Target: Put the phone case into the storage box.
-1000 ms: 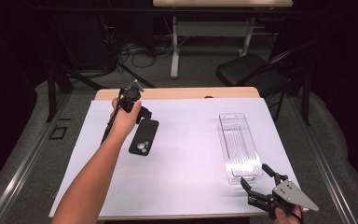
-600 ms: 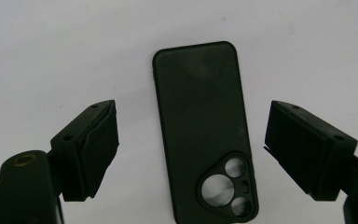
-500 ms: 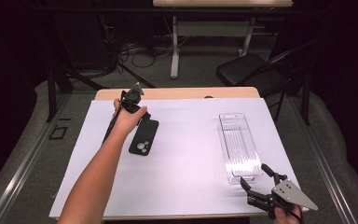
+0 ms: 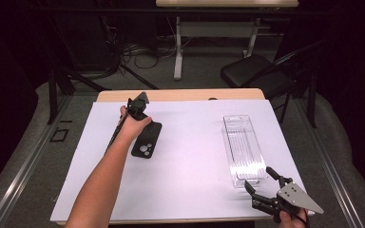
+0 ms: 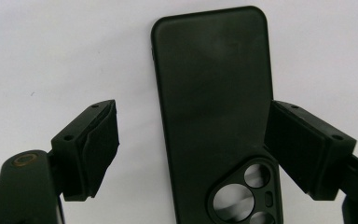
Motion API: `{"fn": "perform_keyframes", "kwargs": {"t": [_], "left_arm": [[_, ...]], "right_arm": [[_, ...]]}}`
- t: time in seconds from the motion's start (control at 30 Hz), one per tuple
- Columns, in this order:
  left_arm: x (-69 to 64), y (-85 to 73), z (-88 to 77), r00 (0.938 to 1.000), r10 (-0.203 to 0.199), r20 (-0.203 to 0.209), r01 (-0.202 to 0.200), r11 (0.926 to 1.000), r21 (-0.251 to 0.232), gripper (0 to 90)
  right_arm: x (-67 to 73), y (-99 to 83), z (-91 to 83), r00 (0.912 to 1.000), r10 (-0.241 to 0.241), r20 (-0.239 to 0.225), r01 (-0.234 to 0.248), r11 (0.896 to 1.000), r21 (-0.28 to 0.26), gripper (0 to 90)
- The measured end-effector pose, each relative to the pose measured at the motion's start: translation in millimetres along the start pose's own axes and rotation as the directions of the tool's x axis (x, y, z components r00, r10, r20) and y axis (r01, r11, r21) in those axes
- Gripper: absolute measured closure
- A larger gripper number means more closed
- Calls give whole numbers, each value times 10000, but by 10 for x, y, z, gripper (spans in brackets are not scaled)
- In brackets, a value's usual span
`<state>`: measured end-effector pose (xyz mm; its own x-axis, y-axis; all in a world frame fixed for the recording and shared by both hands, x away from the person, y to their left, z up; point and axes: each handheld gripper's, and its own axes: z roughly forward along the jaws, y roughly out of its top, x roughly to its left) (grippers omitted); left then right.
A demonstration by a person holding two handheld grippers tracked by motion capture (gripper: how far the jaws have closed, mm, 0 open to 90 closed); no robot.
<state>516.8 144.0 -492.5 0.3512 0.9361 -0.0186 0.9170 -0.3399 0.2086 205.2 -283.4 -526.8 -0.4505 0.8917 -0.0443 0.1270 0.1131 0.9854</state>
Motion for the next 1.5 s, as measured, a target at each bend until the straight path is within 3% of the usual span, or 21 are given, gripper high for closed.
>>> {"fn": "perform_keyframes", "kwargs": {"t": [0.33, 0.43, 0.53, 0.8, 1.2, 1.5], "left_arm": [[-77, -5, 162, 9998, -104, 151, 95, 9984, 550, 181], [-66, -41, 191, 9978, -297, 588, 274, 9988, 401, 180], [-49, -69, 217, 9982, -302, 511, 271, 9979, 591, 182], [-67, -137, 262, 9954, -454, 842, 400, 9971, 648, 180], [-141, -153, 280, 9970, -417, 653, 369, 9966, 742, 163], [-142, -142, 323, 9965, -610, 569, 566, 9956, 753, 142]], "right_arm": [[-1, -1, -4, 10000, 3, -6, -3, 10000, 2, 139], [-2, -2, -3, 10000, 12, 0, -12, 10000, 8, 138], [-1, -2, -3, 10000, 14, -3, -14, 10000, 5, 139], [7, -2, 6, 10000, 30, -35, -30, 10000, 26, 139], [4, -5, 4, 10000, 45, -15, -45, 10000, 47, 139], [5, -7, 7, 10000, 62, -15, -62, 10000, 75, 139]]}}
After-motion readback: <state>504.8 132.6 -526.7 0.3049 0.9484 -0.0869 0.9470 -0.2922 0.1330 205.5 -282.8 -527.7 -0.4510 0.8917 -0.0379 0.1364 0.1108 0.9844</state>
